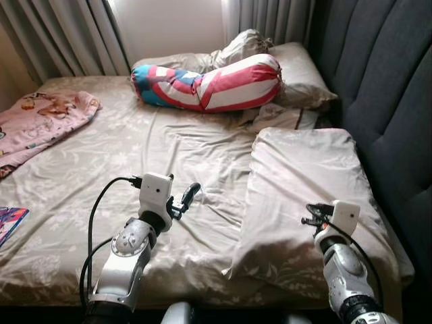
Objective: Clean up the room
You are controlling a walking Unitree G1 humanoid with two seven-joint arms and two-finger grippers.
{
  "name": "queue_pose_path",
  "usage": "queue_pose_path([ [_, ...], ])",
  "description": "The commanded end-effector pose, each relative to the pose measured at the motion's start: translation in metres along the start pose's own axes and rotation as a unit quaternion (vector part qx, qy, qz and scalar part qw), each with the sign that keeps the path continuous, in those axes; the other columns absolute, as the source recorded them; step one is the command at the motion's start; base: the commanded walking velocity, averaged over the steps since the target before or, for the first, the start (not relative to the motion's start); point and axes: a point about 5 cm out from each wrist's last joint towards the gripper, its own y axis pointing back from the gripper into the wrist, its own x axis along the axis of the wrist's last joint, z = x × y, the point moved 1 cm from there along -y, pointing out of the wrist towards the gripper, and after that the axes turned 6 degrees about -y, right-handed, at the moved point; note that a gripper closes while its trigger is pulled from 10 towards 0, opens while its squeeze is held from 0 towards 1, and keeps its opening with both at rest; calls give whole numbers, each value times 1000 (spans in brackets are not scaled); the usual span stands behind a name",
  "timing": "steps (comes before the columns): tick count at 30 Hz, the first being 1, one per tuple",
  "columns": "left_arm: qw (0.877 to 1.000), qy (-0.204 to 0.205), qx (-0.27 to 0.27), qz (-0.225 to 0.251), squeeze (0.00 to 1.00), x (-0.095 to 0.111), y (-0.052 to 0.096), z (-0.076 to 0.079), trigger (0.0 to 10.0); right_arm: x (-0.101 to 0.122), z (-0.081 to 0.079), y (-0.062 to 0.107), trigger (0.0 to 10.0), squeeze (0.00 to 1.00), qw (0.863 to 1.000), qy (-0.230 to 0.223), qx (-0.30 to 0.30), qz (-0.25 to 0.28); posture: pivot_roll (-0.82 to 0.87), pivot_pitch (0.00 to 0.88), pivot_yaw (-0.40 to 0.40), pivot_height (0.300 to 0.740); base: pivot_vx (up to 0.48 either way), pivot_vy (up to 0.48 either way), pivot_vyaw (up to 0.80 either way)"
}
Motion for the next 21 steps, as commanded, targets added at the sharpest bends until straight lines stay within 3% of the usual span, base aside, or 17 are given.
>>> queue_pose_path([
  [1,1000,-3,6,-2,0,-2,0,-4,10000,0,-9,-2,10000,0,1000,0,15,-1,-20,0,42,630,0,401,0],
  [6,1000,-4,8,0,0,-2,0,-5,10000,-3,-13,-2,10000,0,1000,-3,23,-10,-13,0,41,630,0,371,0],
  [21,1000,-11,3,4,0,0,2,-3,10000,-8,-25,-4,10000,0,997,-14,63,-34,-3,0,48,630,0,0,0],
])
